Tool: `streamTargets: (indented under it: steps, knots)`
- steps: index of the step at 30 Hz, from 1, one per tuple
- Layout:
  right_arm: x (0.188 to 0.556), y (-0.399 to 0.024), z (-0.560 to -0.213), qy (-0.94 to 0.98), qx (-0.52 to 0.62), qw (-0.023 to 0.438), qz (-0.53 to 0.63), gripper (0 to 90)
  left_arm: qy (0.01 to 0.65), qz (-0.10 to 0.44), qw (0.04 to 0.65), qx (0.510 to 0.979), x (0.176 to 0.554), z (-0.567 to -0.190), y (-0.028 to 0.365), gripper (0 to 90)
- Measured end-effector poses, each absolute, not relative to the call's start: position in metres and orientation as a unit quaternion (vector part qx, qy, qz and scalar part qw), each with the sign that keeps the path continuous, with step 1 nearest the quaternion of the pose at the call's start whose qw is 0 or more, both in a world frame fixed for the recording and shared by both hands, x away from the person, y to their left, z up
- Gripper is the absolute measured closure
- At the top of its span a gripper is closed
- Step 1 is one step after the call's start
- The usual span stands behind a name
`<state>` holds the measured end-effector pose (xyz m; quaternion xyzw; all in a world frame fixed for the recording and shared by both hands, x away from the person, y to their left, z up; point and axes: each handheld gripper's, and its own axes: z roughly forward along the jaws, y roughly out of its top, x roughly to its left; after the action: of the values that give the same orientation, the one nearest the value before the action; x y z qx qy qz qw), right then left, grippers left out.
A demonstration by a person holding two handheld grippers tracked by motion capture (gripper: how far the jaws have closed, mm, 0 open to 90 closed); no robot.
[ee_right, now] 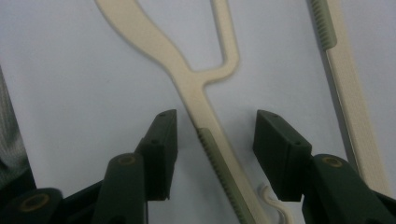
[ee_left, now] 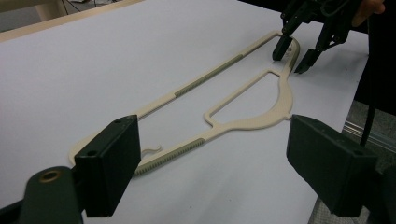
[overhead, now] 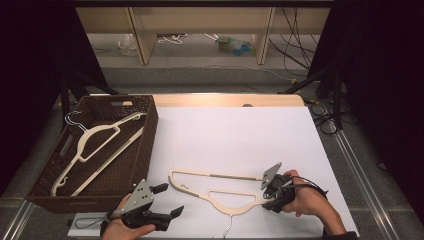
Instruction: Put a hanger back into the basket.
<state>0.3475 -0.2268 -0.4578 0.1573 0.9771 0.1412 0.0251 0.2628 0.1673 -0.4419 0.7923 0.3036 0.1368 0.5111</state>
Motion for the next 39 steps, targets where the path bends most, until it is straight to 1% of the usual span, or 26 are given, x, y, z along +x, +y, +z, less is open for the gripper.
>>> streamTargets:
  steps: [4,8,13,15,16,23,24,26,27,30,32,36,37,39]
  knots:
    - [0.345,-0.223,-0.457,0.981,0.137,0.024,0.132,59.7,0.303,0.136,0.507,0.796,0.263,-0.442,0.167,18.0]
    - [0.346,-0.223,-0.457,0.982,0.139,0.019,0.130,63.2,0.303,0.136,0.509,0.794,0.262,-0.442,0.168,18.1]
    - [0.346,-0.220,-0.457,0.984,0.130,0.020,0.118,70.3,0.304,0.139,0.503,0.797,0.262,-0.442,0.167,18.3]
    - [0.346,-0.218,-0.457,0.985,0.129,0.019,0.113,72.3,0.293,0.141,0.502,0.802,0.262,-0.442,0.167,18.4]
    - [0.346,-0.218,-0.456,0.986,0.123,0.017,0.111,72.8,0.284,0.145,0.500,0.805,0.263,-0.442,0.168,18.5]
    - [0.348,-0.218,-0.456,0.991,0.085,0.012,0.107,75.4,0.282,0.147,0.499,0.806,0.264,-0.442,0.169,19.0]
    - [0.348,-0.219,-0.456,0.991,0.081,0.011,0.108,75.6,0.295,0.141,0.501,0.801,0.262,-0.442,0.168,19.0]
    - [0.348,-0.218,-0.456,0.991,0.078,0.009,0.106,75.6,0.283,0.148,0.499,0.806,0.264,-0.442,0.169,19.0]
    - [0.349,-0.218,-0.456,0.991,0.076,0.007,0.108,75.6,0.293,0.142,0.499,0.803,0.263,-0.443,0.169,19.0]
    - [0.350,-0.216,-0.456,0.993,0.070,0.004,0.099,75.2,0.293,0.142,0.498,0.804,0.263,-0.443,0.168,19.0]
    - [0.350,-0.214,-0.456,0.994,0.065,0.008,0.092,75.0,0.281,0.146,0.499,0.807,0.264,-0.443,0.168,19.1]
    - [0.351,-0.209,-0.456,0.995,0.059,0.005,0.074,74.8,0.282,0.145,0.498,0.807,0.265,-0.443,0.168,19.1]
    - [0.351,-0.208,-0.456,0.996,0.060,0.002,0.071,74.8,0.291,0.141,0.500,0.803,0.264,-0.443,0.168,19.1]
    - [0.352,-0.206,-0.455,0.996,0.055,0.006,0.064,75.5,0.293,0.143,0.499,0.803,0.263,-0.443,0.168,19.2]
